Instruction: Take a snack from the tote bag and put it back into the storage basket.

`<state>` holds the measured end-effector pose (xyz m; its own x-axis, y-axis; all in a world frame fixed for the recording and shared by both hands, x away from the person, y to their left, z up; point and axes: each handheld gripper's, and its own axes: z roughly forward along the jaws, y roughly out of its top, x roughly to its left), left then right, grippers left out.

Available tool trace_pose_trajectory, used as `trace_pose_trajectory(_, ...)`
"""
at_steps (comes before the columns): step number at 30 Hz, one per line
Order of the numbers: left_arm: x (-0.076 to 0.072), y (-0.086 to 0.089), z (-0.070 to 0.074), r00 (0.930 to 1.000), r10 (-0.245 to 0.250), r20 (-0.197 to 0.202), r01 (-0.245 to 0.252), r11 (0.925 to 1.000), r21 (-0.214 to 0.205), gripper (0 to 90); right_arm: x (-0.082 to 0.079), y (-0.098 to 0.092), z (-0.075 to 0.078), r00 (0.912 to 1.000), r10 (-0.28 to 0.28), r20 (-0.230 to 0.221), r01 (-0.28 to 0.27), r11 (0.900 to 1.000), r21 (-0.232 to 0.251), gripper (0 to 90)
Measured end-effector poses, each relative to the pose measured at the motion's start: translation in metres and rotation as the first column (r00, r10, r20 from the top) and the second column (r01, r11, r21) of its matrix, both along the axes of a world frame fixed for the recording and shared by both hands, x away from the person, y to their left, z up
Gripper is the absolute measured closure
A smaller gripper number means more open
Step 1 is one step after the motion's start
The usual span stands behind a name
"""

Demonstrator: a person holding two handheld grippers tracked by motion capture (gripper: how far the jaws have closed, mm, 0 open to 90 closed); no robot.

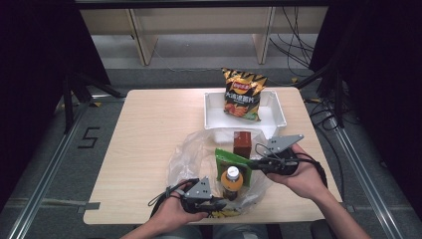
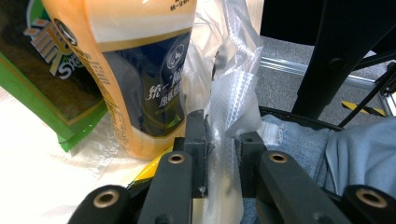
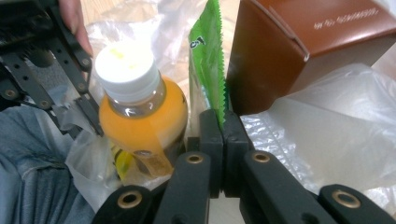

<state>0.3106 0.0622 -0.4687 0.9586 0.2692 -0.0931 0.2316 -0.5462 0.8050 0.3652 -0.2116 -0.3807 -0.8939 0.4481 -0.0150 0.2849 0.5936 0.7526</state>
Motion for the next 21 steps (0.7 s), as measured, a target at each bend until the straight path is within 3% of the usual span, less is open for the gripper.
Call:
trace_pose_trajectory(3,-0.001,-0.001,-0.001,1.0,0.006,-0.006,-0.006,0.9998,-0.019,79.2,-0.001,0.0,0.004,0.9998,0.013,0.014,-0.014,0.9998,0.015,90.0)
trace_pose_trajectory(10,0.001,0.0,-0.001,1.0,0.002,-0.001,-0.002,1.0,-0.001,78.9,-0.004,-0.003,0.017,0.9994,-0.002,0.035,0.0,0.9989,0.046,90.0)
trace_pose_trajectory(14,0.001,-0.001,-0.003,1.0,0.003,-0.003,-0.003,0.9999,-0.009,78.9,-0.002,-0.005,0.023,0.9985,0.02,0.052,-0.024,0.9979,0.061,90.0)
trace_pose_trajectory(21,0.001,-0.001,-0.005,0.9999,0.009,-0.006,-0.009,0.9999,-0.008,78.9,-0.004,-0.004,0.03,0.997,-0.004,0.077,-0.005,0.994,0.109,90.0)
